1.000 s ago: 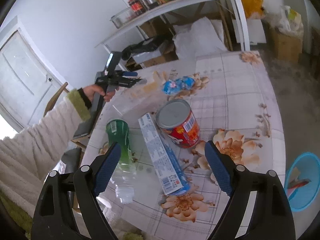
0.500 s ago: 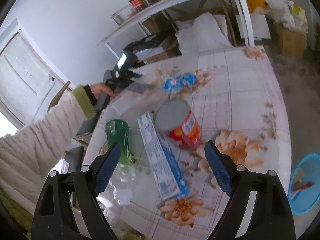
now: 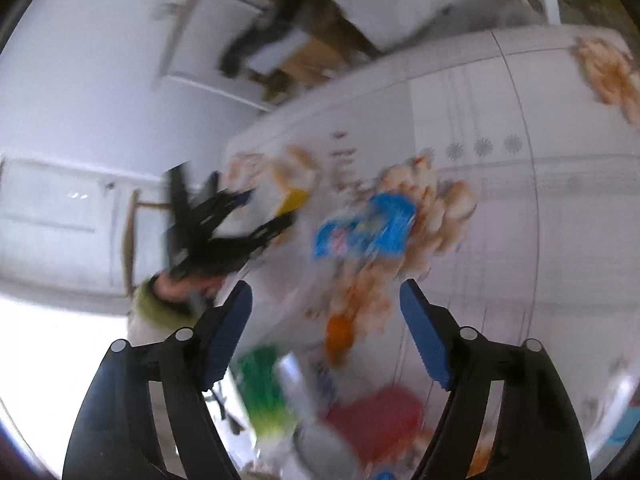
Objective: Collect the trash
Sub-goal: 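Grasp the white medicine box with the left tool while the right tool grasps the blue wrapper, then carry both items to the wastebasket and release them with both tools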
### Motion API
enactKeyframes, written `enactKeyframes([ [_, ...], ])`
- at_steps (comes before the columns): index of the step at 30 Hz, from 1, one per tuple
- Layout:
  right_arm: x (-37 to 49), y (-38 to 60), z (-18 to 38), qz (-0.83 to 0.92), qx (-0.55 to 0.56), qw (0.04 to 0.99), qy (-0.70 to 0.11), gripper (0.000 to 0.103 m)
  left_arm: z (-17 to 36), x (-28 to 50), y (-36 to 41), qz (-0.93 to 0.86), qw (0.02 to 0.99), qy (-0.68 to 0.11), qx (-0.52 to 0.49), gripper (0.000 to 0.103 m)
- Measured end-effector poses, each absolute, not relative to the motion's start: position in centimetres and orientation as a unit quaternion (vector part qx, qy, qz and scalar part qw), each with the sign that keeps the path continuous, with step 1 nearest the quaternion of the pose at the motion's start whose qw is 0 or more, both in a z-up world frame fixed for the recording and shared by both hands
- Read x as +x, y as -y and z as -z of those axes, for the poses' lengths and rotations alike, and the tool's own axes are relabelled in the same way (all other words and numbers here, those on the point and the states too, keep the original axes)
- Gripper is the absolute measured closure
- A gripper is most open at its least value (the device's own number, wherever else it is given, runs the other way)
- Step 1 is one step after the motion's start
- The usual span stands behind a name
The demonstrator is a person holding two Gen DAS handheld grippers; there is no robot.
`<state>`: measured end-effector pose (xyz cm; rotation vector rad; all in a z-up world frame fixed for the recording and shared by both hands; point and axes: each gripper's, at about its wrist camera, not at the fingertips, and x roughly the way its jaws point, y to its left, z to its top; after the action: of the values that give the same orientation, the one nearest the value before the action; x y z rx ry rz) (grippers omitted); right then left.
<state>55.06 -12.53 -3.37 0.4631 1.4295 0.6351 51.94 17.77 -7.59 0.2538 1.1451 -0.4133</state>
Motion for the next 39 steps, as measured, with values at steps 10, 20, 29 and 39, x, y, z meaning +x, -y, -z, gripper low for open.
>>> enactKeyframes([
  [10,57.1,8.9,7.1,-0.226,0.142,0.683,-0.679,0.064,5.9,51.5,-21.0,0.125,0.822,-0.554,0.032,0.030],
  [20,56.1,11.5,6.5,-0.232,0.168,0.709,-0.645,0.084,0.0,48.4,-24.1,0.096,0.863,-0.496,-0.026,0.030],
  [29,52.7,18.8,0.9,-0.220,0.239,0.750,-0.576,0.086,-5.2,43.4,-24.4,0.091,0.887,-0.451,-0.039,0.030],
  [39,40.9,28.3,-7.3,-0.206,0.268,0.817,-0.467,0.085,-12.6,34.1,-22.1,0.124,0.914,-0.384,-0.048,0.030],
])
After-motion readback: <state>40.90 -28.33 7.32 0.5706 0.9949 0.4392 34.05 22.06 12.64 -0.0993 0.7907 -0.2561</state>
